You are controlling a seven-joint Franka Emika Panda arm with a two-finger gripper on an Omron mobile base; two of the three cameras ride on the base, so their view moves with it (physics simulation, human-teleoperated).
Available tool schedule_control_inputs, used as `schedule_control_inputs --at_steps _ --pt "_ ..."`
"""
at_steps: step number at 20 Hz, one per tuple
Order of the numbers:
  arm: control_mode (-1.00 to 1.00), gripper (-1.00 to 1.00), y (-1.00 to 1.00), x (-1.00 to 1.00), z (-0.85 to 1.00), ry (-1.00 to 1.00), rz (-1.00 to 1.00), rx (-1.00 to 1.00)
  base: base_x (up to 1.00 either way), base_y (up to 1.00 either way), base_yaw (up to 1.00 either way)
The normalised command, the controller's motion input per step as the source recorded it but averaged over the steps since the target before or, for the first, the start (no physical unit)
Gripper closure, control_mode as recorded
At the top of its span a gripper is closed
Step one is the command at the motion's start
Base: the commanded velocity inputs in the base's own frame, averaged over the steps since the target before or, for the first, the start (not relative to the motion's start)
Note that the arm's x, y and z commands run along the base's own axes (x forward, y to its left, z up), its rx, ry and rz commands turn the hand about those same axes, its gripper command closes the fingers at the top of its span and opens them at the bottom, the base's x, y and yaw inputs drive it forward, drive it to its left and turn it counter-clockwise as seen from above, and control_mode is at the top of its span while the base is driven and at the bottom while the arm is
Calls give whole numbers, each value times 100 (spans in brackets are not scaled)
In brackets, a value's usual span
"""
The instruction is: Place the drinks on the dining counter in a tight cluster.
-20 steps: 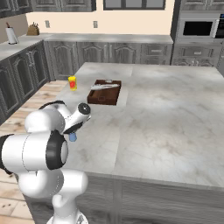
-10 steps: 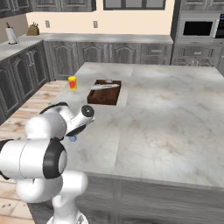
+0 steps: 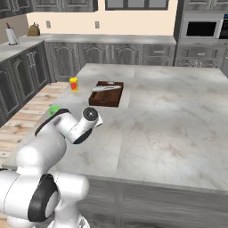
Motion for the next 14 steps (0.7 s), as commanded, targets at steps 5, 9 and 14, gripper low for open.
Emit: schedule_control_inputs --at_steps 5,9,14 --pt "-100 -100 -10 -6 51 27 -29 -10 0 0 0" --pt "-100 -100 -10 -30 51 31 -36 -11 0 0 0" --pt "-100 -100 -5 -87 49 6 -28 -1 0 0 0"
